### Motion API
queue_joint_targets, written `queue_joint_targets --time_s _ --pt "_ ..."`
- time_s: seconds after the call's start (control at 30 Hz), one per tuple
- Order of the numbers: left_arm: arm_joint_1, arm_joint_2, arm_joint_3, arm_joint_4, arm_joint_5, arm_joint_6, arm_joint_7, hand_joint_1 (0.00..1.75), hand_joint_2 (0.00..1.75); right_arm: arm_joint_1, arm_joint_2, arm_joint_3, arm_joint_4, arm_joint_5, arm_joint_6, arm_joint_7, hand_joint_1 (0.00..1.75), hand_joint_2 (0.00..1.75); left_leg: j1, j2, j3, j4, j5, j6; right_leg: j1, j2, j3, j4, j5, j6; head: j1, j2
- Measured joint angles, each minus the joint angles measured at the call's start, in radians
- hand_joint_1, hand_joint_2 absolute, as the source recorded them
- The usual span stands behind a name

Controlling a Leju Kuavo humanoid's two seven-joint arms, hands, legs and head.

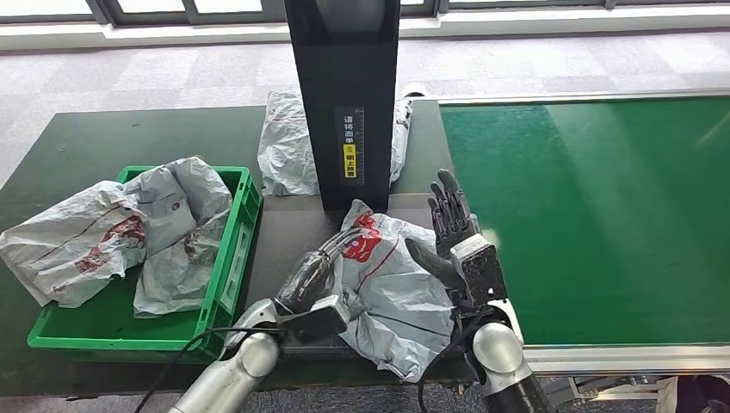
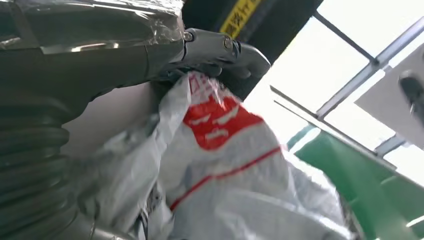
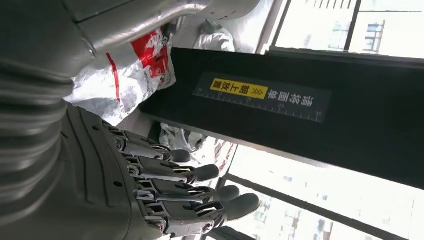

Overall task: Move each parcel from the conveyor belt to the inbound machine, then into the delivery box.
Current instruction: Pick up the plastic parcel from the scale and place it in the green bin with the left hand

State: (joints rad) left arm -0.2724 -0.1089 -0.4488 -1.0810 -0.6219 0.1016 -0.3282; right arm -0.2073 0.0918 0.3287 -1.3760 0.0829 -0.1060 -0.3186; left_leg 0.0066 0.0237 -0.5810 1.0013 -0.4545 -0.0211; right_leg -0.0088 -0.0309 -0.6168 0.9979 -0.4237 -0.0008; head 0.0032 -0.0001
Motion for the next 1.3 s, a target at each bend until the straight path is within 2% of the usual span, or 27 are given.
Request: queue_joint_targets --time_s 0.13,0.4,0.53,0.57,0.67,0.7,0.87,1.0,1.17,1.3 --pt "-0.056 0.000 -0.068 0.098 -0.108 -0.020 0.031 0.00 1.75 0.006 0.019 -0.048 -0.003 0.000 0.029 -0.001 0.00 1.75 0.000 0.000 0.000 0.000 0.000 0.000 0.000 0.000 0.000 0.000 0.000 0.000 0.000 0.000" --pt "-0.105 0.000 -0.117 0.188 -0.134 -0.029 0.035 0.00 1.75 0.013 0.035 -0.085 -0.003 0.004 0.039 -0.002 0.00 1.75 0.000 0.001 0.000 0.000 0.000 0.000 0.000 0.000 0.000 0.000 0.000 0.000 0.000 0.000" --pt "-0.149 -0.001 -0.154 0.244 -0.201 -0.098 0.040 0.01 1.75 0.019 0.040 -0.101 -0.004 0.014 0.050 -0.004 0.00 1.75 0.000 0.000 0.000 0.000 0.000 0.000 0.000 -0.001 0.001 0.000 0.000 0.000 0.000 0.000" --pt "-0.167 -0.003 -0.166 0.265 -0.222 -0.113 0.043 0.21 1.75 0.023 0.042 -0.107 -0.004 0.017 0.055 -0.005 0.00 1.75 0.000 -0.001 0.000 0.000 0.000 0.000 0.000 -0.001 0.001 0.000 0.000 0.000 0.000 0.000" --pt "-0.220 -0.014 -0.195 0.326 -0.264 -0.137 0.050 1.51 1.75 0.043 0.049 -0.127 -0.012 0.027 0.067 -0.005 0.00 1.75 0.000 -0.002 0.000 0.000 0.001 0.001 0.000 -0.003 0.002 0.000 0.000 0.000 0.000 0.000" --pt "-0.235 -0.018 -0.203 0.345 -0.271 -0.147 0.051 1.75 1.75 0.051 0.051 -0.134 -0.016 0.030 0.071 -0.005 0.00 1.75 0.000 -0.002 0.000 0.000 0.001 0.001 0.000 -0.003 0.002 0.000 0.000 0.000 0.000 0.000" --pt "-0.293 -0.032 -0.233 0.411 -0.299 -0.156 0.063 1.75 1.75 0.080 0.061 -0.157 -0.040 0.035 0.079 -0.004 0.00 1.75 0.000 -0.002 0.001 0.000 0.001 0.001 -0.001 -0.002 0.003 0.000 0.000 0.000 0.000 0.000" --pt "-0.313 -0.040 -0.239 0.432 -0.297 -0.114 0.080 1.75 1.75 0.102 0.066 -0.168 -0.064 0.045 0.082 0.004 0.00 1.75 0.000 -0.001 0.002 0.000 0.001 0.001 -0.001 -0.002 0.003 0.000 0.000 0.000 0.000 0.000" --pt "-0.303 -0.045 -0.222 0.408 -0.286 0.061 0.127 1.75 1.75 0.138 0.082 -0.183 -0.113 0.064 0.081 0.029 0.00 1.75 0.000 -0.001 0.002 0.000 0.001 0.001 0.000 -0.001 0.002 0.000 0.000 0.000 0.000 0.000" --pt "-0.290 -0.049 -0.172 0.342 -0.271 0.187 0.162 1.75 1.75 0.149 0.097 -0.196 -0.142 0.073 0.070 0.044 0.00 1.75 0.000 -0.001 0.001 0.000 0.001 0.000 0.000 -0.001 0.001 0.001 0.000 0.000 0.000 0.000"
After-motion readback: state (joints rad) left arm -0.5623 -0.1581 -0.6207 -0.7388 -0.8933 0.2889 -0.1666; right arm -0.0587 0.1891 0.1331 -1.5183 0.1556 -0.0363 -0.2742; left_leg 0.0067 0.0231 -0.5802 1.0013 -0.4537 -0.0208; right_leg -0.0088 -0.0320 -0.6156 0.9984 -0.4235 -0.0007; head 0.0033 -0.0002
